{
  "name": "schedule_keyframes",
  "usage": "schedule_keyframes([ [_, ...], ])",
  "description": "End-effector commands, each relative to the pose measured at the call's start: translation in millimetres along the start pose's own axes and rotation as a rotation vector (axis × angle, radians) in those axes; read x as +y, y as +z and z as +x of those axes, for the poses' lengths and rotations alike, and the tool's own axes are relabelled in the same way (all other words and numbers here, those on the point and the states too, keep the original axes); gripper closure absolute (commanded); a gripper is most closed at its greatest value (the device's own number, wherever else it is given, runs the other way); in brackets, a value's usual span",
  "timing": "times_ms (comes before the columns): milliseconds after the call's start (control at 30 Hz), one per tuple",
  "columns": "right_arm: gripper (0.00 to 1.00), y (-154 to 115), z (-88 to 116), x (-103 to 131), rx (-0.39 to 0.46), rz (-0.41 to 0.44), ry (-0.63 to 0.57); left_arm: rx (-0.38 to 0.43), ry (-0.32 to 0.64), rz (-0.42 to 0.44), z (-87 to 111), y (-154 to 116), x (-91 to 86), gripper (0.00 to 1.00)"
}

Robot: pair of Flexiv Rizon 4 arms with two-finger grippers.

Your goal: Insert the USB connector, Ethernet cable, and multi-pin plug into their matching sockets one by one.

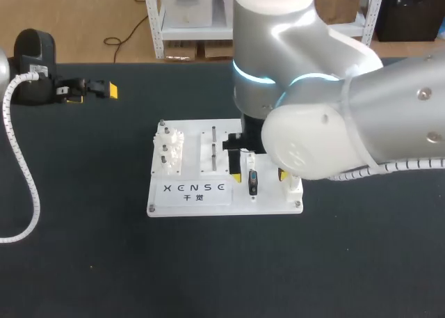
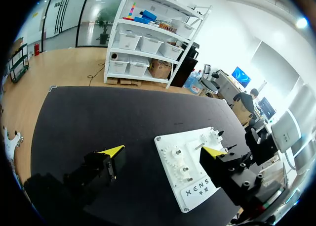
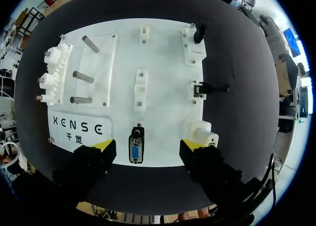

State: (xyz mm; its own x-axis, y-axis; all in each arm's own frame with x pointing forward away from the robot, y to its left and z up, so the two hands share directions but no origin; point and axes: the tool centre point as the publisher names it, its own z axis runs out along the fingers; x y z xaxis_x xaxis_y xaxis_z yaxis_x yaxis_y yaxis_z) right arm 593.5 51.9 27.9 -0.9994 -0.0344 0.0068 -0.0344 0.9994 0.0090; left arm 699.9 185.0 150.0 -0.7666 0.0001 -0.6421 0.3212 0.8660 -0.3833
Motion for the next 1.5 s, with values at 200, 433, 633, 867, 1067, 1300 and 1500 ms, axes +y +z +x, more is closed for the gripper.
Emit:
schedule_keyframes([
  [200, 0.53, 5.4, 2.8, 0.5, -0.009, 0.016, 0.012, 0.0, 0.0, 0.0, 0.0, 0.0, 0.0, 0.0],
  [433, 0.52, 7.7, -0.6, 7.6, -0.006, 0.027, 0.008, 0.0, 0.0, 0.0, 0.0, 0.0, 0.0, 0.0],
  [633, 0.56, 9.0, -1.1, 9.3, -0.004, 0.037, 0.008, 0.0, 0.0, 0.0, 0.0, 0.0, 0.0, 0.0],
  [867, 0.71, 9.4, -0.9, 10.5, -0.007, 0.039, 0.01, 0.0, 0.0, 0.0, 0.0, 0.0, 0.0, 0.0],
  [1067, 0.88, 9.9, 0.6, 11.9, -0.007, 0.041, 0.009, 0.0, 0.0, 0.0, 0.0, 0.0, 0.0, 0.0],
  [1300, 1.0, 6.3, 3.2, 11.7, -0.023, 0.032, 0.001, 0.0, 0.0, 0.0, 0.0, 0.0, 0.0, 0.0],
  [1500, 1.0, -3.9, 7.2, 11.1, -0.051, 0.025, -0.013, 0.0, 0.0, 0.0, 0.0, 0.0, 0.0, 0.0],
])
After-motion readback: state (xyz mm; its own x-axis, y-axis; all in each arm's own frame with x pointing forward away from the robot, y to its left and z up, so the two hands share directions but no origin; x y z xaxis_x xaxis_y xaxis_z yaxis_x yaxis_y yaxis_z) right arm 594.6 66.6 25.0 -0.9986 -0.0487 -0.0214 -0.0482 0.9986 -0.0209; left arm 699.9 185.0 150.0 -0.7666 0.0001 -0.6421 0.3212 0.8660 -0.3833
